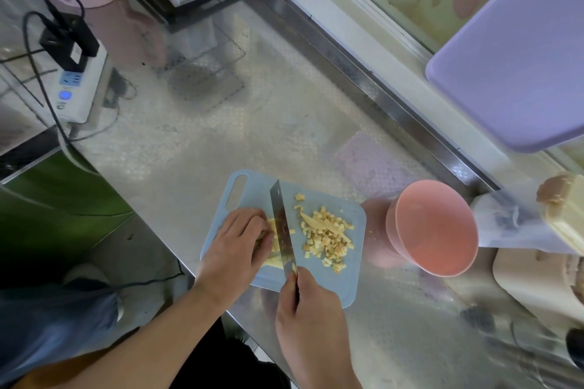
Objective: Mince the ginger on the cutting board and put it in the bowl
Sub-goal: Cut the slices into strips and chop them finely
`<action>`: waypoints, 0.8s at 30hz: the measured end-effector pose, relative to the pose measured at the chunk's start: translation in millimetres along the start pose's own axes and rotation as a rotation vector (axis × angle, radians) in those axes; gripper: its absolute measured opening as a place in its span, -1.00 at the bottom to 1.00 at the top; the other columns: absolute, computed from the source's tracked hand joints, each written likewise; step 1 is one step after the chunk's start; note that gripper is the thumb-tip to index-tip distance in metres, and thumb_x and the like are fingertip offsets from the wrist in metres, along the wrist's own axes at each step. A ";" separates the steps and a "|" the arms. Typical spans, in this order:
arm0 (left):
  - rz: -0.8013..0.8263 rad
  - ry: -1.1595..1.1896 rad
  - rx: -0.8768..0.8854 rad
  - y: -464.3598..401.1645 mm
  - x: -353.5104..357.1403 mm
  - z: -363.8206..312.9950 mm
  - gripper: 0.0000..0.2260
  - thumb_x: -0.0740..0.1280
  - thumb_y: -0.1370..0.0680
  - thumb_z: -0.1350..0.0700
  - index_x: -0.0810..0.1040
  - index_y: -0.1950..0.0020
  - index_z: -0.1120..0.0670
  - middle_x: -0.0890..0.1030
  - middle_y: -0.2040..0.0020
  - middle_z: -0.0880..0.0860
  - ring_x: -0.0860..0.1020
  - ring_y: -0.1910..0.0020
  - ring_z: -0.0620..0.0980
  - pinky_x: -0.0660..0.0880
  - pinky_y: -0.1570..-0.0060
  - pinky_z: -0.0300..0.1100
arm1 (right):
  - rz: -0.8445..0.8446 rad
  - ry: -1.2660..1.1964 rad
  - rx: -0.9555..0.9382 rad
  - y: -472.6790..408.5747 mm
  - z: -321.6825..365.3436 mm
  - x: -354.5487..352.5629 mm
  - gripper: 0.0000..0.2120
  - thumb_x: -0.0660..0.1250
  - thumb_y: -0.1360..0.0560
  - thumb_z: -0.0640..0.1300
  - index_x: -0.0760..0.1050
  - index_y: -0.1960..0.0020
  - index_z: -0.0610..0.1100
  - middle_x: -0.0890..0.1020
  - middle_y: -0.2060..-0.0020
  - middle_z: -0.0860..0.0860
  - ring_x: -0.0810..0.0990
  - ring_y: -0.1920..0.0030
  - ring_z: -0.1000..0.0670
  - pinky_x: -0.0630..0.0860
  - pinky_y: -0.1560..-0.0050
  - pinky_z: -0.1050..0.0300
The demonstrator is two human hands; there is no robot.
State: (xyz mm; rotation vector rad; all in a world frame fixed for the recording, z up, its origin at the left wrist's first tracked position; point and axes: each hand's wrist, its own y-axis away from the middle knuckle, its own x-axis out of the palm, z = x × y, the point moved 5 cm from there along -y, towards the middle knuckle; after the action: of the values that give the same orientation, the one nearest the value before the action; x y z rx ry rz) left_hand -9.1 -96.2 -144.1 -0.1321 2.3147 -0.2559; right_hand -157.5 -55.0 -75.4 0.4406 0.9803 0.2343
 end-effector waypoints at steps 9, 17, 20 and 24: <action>0.017 0.018 -0.038 0.6 0.2 1.3 -0.88 0.33 -0.67 0.06 0.55 0.00 0.10 0.55 -0.11 -0.09 0.50 -0.15 -0.05 0.45 -0.19 -0.24 | 0.043 0.102 -0.027 -12.5 8.3 13.3 -0.75 0.01 -0.74 -0.04 0.24 0.10 -0.07 0.37 0.37 0.04 0.44 0.26 -0.08 0.31 0.26 0.06; 0.128 0.064 -0.133 -0.1 -3.7 2.5 -0.90 0.34 -0.66 0.03 0.54 -0.13 0.01 0.49 -0.17 -0.19 0.43 -0.22 -0.16 0.39 -0.23 -0.31 | -0.021 -0.062 -0.031 -18.1 0.9 14.3 -0.72 0.10 -0.73 -0.02 0.27 0.16 0.00 0.47 0.38 -0.04 0.45 0.33 -0.08 0.36 0.30 0.01; 0.205 0.118 -0.183 2.2 -11.9 1.3 -0.79 0.33 -0.65 -0.04 0.47 -0.27 -0.08 0.35 -0.28 -0.32 0.35 -0.30 -0.29 0.37 -0.15 -0.42 | -0.066 -0.143 -0.006 -13.6 -10.1 5.7 -0.70 0.15 -0.71 -0.03 0.28 0.20 -0.01 0.51 0.39 -0.09 0.49 0.29 -0.09 0.34 0.35 0.02; 0.320 0.066 -0.100 8.4 -11.4 1.7 -0.49 0.48 -0.50 -0.16 0.39 -0.38 -0.11 0.30 -0.39 -0.23 0.29 -0.37 -0.23 0.38 -0.14 -0.41 | -0.108 -0.147 0.029 -10.3 -22.8 -2.9 -0.69 0.17 -0.70 -0.01 0.29 0.23 0.05 0.52 0.44 0.00 0.51 0.31 -0.03 0.35 0.37 0.10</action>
State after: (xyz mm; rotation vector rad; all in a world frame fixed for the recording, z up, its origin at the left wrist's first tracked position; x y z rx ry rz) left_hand -0.2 -86.3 -139.1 0.1985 2.3722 0.0183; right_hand -178.3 -59.5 -88.9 0.4239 0.8613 0.0886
